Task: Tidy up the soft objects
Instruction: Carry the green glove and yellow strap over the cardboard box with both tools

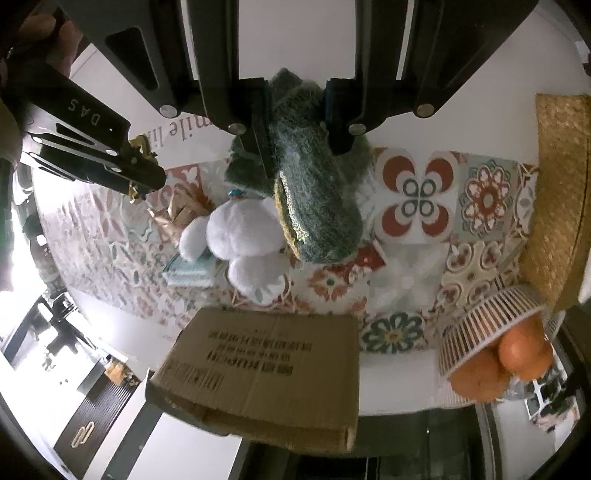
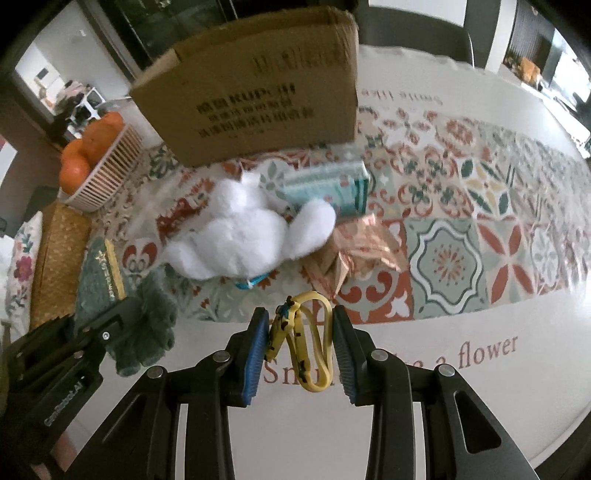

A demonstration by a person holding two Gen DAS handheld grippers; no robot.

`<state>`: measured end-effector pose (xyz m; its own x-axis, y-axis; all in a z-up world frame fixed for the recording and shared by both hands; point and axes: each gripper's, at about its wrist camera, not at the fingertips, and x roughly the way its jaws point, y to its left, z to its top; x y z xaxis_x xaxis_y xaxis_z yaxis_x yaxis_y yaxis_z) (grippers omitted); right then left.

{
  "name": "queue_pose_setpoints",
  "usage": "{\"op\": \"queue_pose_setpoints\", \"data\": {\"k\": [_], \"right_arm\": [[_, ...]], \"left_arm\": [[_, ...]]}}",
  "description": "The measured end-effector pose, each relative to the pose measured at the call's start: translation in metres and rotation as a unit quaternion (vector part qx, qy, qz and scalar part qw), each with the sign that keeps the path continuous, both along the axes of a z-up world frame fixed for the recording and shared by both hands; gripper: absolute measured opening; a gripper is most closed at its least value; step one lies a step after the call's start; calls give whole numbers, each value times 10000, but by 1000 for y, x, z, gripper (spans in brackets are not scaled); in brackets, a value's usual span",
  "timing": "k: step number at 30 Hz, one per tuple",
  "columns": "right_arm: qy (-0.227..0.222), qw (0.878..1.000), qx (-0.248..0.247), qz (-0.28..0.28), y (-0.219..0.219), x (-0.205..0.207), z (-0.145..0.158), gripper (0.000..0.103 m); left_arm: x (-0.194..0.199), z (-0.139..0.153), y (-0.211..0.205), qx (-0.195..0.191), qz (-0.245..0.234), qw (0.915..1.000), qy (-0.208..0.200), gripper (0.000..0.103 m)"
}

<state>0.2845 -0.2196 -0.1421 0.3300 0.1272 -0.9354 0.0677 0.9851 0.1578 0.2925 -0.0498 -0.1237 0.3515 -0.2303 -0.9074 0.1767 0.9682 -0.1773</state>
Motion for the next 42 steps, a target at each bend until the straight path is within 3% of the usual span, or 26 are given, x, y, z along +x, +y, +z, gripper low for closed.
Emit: {"op": "queue_pose_setpoints", "data": {"k": [19, 32, 42], "right_arm": [[-1114, 9936, 105, 157, 4, 8, 81, 36], [-1758, 9840, 218, 173, 0, 38, 124, 36], [-2063, 9780, 286, 154, -6, 68, 151, 36]], "left_arm": [[8, 79, -3, -220, -67, 9934, -1122, 20], [44, 122, -8, -304, -64, 9846, -1723, 20], [77, 144, -15, -330, -147, 9803, -1942, 20]]}}
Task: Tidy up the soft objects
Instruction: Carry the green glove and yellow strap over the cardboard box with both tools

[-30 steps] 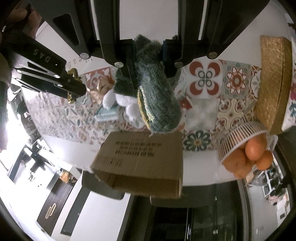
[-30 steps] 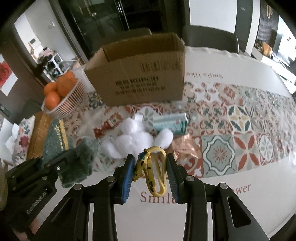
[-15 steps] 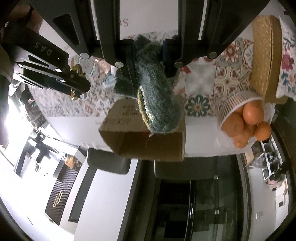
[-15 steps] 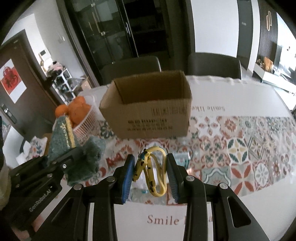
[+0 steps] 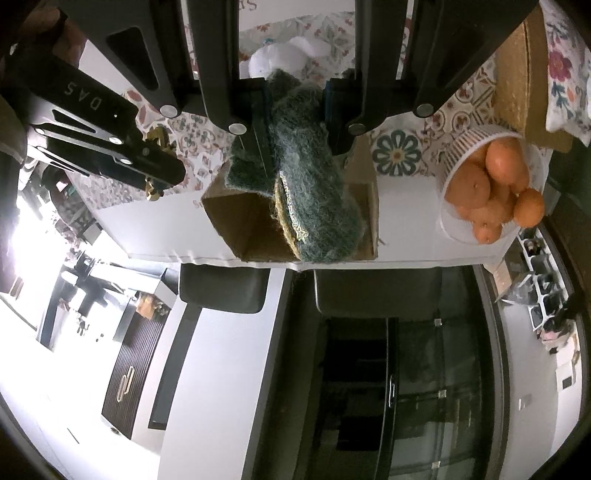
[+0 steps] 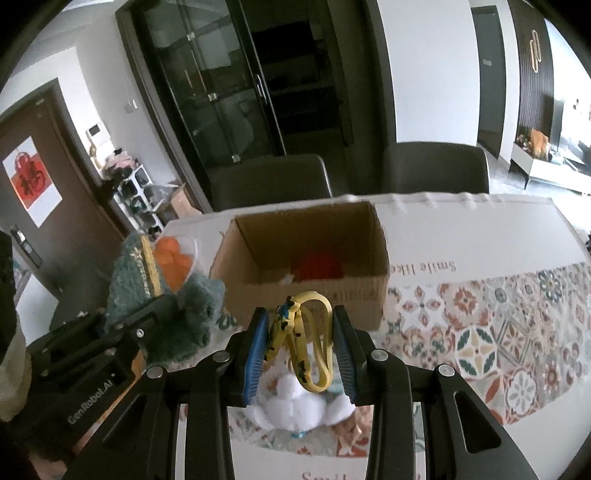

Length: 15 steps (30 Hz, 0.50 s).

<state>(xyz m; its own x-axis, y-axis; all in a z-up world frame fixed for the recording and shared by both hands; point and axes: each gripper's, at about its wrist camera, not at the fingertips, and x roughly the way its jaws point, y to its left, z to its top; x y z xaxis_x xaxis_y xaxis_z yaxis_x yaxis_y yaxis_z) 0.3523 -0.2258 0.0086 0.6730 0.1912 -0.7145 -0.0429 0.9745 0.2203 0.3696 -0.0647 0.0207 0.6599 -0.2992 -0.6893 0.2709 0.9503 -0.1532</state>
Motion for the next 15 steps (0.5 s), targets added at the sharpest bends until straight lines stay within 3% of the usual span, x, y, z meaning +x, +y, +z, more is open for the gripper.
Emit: {"op": "queue_pose_setpoints", "data": {"k": [15], "right_arm": [[82, 9999, 73, 107, -12, 77, 23, 36]], "left_arm": [[70, 24, -14, 87, -128, 9999, -45, 20]]}}
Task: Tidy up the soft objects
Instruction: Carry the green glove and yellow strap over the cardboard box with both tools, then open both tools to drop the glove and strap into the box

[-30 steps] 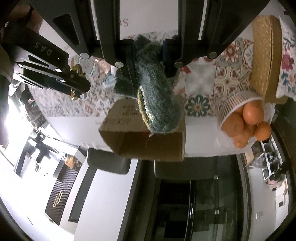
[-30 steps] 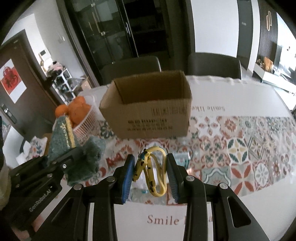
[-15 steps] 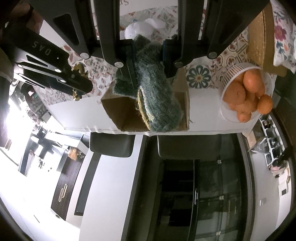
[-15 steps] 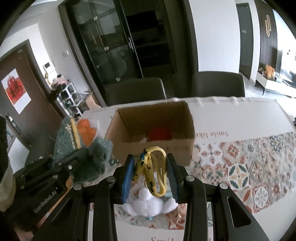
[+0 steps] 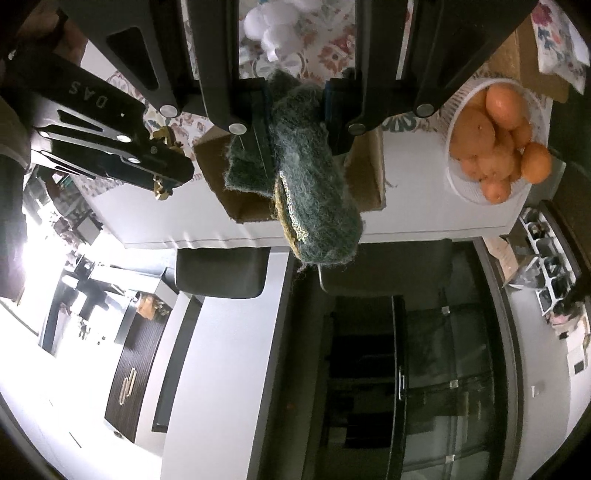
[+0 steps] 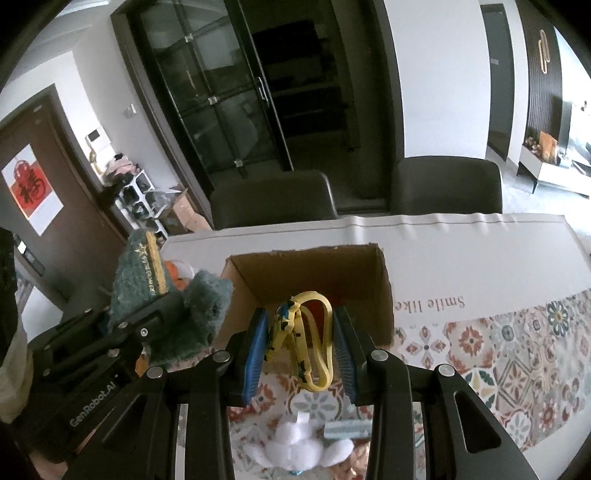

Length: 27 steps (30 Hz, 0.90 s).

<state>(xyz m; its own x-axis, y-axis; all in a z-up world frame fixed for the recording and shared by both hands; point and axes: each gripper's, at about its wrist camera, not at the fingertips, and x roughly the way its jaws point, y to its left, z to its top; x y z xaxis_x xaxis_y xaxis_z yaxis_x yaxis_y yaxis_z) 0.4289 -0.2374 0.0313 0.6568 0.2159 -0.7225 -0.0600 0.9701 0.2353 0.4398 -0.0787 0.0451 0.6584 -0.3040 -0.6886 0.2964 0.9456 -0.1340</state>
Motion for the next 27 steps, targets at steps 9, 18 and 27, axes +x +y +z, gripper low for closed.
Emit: {"op": "queue_pose_setpoints", "data": {"k": [9, 18, 27], "right_arm": [[370, 9992, -60, 139, -6, 50, -12, 36], [881, 9959, -134, 171, -8, 95, -38, 36], [1276, 9915, -95, 252, -10, 122, -74, 37]], "left_arm": [[46, -8, -8, 27, -79, 9991, 409, 20], [83, -35, -15, 216, -68, 9960, 862, 21], [104, -68, -23, 328, -102, 9912, 1282, 31]]}}
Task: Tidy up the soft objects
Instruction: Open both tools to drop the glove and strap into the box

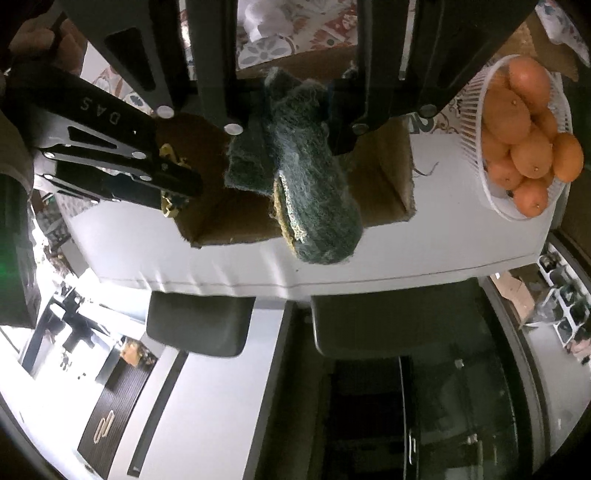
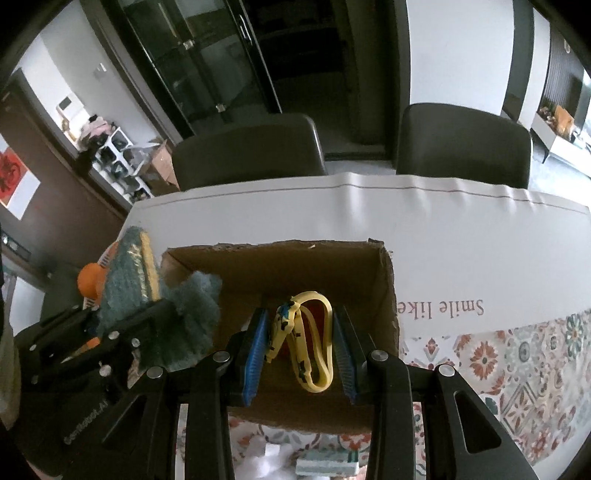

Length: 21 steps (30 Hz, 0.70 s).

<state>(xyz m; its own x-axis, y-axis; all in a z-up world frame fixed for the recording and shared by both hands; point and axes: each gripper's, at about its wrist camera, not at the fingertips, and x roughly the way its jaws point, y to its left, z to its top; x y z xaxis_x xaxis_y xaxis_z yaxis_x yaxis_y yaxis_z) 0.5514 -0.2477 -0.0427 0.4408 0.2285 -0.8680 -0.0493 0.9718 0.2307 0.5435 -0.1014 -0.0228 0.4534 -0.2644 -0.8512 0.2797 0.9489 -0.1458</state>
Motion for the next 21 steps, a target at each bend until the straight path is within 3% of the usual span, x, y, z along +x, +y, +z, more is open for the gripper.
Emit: {"op": "queue_pose_setpoints", "data": {"k": [3, 6, 14, 21], "right_arm": [[65, 10000, 34, 0, -2, 4, -6, 44], [51, 10000, 71, -13, -3, 9, -9, 58], [-165, 9992, -319, -200, -4, -4, 3, 58], [-389, 9968, -658, -236, 2, -27, 22, 58]], "left_arm": [[4, -8, 1, -70, 76, 9999, 129, 47], [5, -10, 3, 5, 184, 9998, 92, 52], [-11, 6, 6, 412, 264, 9982, -350, 61], [-25, 11, 18, 330, 362, 9983, -307, 61]]}}
